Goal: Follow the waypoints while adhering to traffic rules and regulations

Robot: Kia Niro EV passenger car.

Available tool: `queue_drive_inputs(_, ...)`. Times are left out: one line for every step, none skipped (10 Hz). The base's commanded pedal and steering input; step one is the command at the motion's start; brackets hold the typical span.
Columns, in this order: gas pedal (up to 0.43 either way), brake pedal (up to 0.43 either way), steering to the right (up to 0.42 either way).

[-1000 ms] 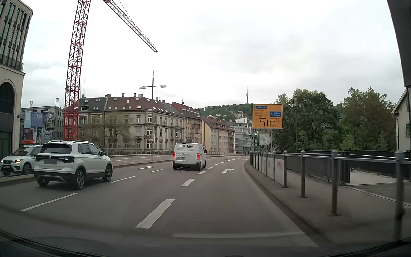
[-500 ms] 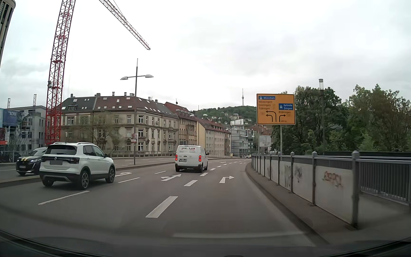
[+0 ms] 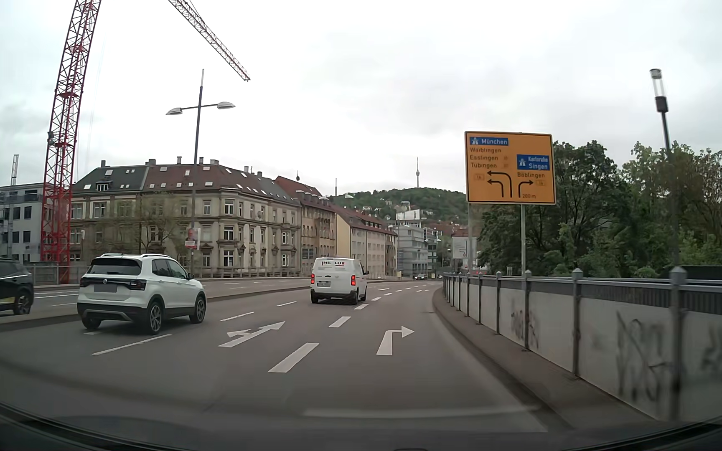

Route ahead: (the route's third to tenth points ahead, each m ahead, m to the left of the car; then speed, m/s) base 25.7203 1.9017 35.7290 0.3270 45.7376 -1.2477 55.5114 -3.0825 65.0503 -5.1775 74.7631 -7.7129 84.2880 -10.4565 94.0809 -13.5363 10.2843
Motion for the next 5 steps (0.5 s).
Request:
queue_drive_inputs(0.039, 0.0, 0.016)
queue_drive_inputs(0.039, 0.0, 0.016)
queue_drive_inputs(0.039, 0.0, 0.017)
queue_drive_inputs(0.039, 0.0, 0.017)
queue_drive_inputs(0.039, 0.0, 0.017)
